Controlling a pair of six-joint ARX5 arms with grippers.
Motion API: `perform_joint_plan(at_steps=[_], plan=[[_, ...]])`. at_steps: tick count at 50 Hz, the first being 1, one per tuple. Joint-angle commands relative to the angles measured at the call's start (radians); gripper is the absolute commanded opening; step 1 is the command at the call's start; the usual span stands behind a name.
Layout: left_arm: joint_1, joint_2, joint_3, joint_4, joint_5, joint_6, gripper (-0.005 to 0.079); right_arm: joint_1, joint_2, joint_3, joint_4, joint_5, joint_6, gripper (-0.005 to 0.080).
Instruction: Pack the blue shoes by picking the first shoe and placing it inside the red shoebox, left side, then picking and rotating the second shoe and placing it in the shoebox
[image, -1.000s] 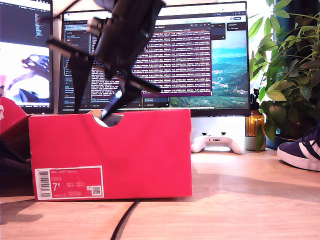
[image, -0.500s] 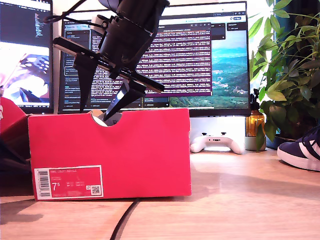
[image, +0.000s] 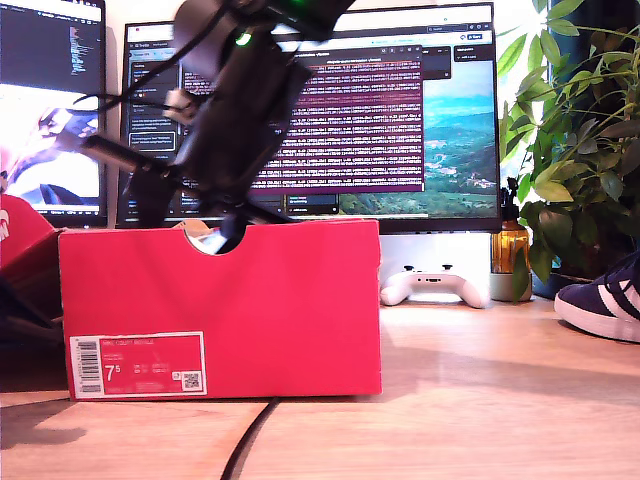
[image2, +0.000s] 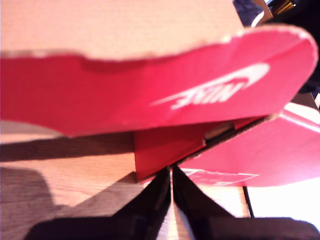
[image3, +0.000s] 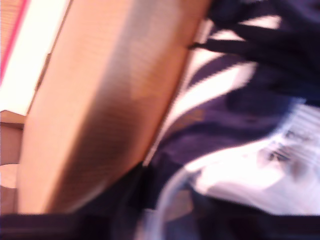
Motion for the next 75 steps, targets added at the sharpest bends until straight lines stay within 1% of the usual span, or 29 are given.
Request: perform_joint_plan(at_steps=[1, 5, 10, 14, 24, 36, 39, 45, 47, 55, 60, 65, 75], plan=[[-0.003, 0.003, 0.01, 0.008, 0.0, -0.002, -0.0019, -0.002, 0.011, 0.011, 0.011, 0.012, 0.001, -0.0013], [-0.003, 0.003, 0.01, 0.007, 0.0, -0.002, -0.002, -0.002, 0.011, 0.031, -0.014, 0.022, -0.001, -0.0013], [-0.003, 0.003, 0.01, 0.008, 0.0, -0.002, -0.002, 0.0, 0.011, 0.06, -0.053, 0.062, -0.012, -0.0013], [-0.003, 0.003, 0.01, 0.007, 0.0, -0.002, -0.002, 0.0, 0.011, 0.075, -0.072, 0.071, -0.027, -0.0013], [-0.003, 0.003, 0.01, 0.008, 0.0, -0.002, -0.002, 0.006, 0.011, 0.077, -0.105, 0.108, -0.036, -0.0013], [-0.003, 0.003, 0.01, 0.007, 0.0, -0.002, -0.002, 0.02, 0.011, 0.077, -0.126, 0.106, -0.035, -0.0011], [-0.003, 0.003, 0.01, 0.007, 0.0, -0.002, -0.002, 0.029, 0.011, 0.077, -0.118, 0.105, -0.034, 0.0036], [-0.003, 0.003, 0.01, 0.007, 0.0, -0.002, -0.002, 0.047, 0.011, 0.077, -0.104, 0.095, -0.028, 0.0257], [-0.003, 0.003, 0.01, 0.007, 0.0, -0.002, -0.002, 0.047, 0.011, 0.077, -0.1, 0.084, -0.028, 0.0287], [-0.003, 0.003, 0.01, 0.006, 0.0, -0.002, -0.002, 0.053, 0.011, 0.079, -0.097, 0.079, -0.028, 0.0298], [-0.003, 0.003, 0.01, 0.007, 0.0, -0.002, -0.002, 0.048, 0.011, 0.104, -0.132, 0.08, -0.029, 0.0343], [-0.003, 0.003, 0.01, 0.007, 0.0, -0.002, -0.0019, 0.032, 0.011, 0.156, -0.222, 0.08, -0.036, 0.0346], [-0.003, 0.003, 0.01, 0.007, 0.0, -0.002, -0.0019, 0.005, 0.011, 0.277, -0.481, 0.082, -0.037, 0.0346]])
